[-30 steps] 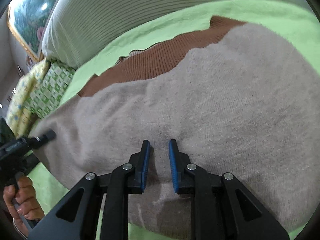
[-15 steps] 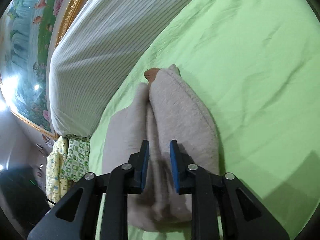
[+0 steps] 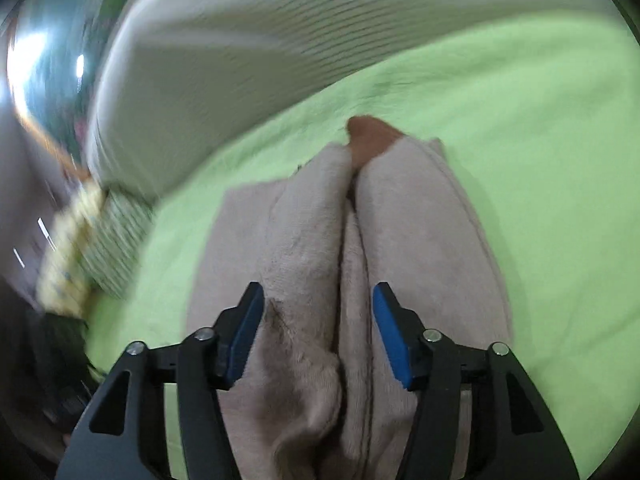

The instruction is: Fold small clothes

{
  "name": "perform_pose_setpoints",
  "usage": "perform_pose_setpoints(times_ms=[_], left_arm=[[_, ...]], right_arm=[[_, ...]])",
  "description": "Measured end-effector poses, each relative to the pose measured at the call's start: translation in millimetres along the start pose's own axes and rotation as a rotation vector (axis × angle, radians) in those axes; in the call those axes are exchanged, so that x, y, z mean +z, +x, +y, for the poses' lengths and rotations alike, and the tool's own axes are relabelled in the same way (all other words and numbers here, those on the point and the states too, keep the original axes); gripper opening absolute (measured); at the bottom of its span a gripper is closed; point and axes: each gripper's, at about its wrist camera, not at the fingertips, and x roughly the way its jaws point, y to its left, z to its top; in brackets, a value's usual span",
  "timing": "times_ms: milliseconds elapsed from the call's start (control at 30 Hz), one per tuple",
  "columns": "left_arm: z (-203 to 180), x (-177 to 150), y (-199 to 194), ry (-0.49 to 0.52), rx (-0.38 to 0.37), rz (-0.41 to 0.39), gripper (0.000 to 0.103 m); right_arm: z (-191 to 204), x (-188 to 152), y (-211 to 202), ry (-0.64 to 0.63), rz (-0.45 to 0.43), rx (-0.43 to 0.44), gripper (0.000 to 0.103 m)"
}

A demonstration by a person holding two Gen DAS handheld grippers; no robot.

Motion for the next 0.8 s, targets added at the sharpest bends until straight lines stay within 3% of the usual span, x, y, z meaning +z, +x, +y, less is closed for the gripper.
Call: perform_pose_setpoints(times_ms=[133,167,233,267,367,467,533,567,733,800], left_arm=[[1.7,0.7,23.6,-0.033,-0.022,0.040,0.075],[2.0,0.6,27.0,-0.034,-0.021,0.046,0.076],[-1.8,-0.1,29.6,-0.024,-0.011,0.052,0.076],[-4.1,0.7,30.8,-0.020,-0.008,0.053,0.076],[-18.1,8.0,23.5,0.011,-0.010,0.043,0.076],[-36.2,17.6,18.6,0.053,0.003,0.013,0.077],[-44.0,20.1,22.9,0.079,0.022,0.013,0.077],[-45.8,19.6,26.1,0.087,0.037,0.015,0.077],[-36.7,8.2,48.2,0.060,0.061,0.071,0.077],[-32.7,4.1,48.9,0.048,0.053,0.080,0.078]], right_arm=[[-2.2,10.8,22.4,0.029,0.028,0.052,0.066],[-3.4,13.0,26.0,0.040,0.033,0.076,0.061],[-6.3,15.4,30.3,0.067,0.049,0.124,0.036],[-6.7,16.6,29.4,0.071,0.044,0.130,0.029],[4.4,25.8,7.8,0.013,-0.035,0.132,0.023],[16.7,42.9,-37.3,-0.034,-0.190,0.149,0.022],[17.4,50.4,-60.9,-0.051,-0.268,0.105,0.022],[10.4,52.9,-63.9,-0.033,-0.265,0.081,0.022],[-39.1,31.5,-8.2,0.075,-0.035,0.005,0.026],[-52.6,20.1,-4.1,0.114,-0.060,0.032,0.037]])
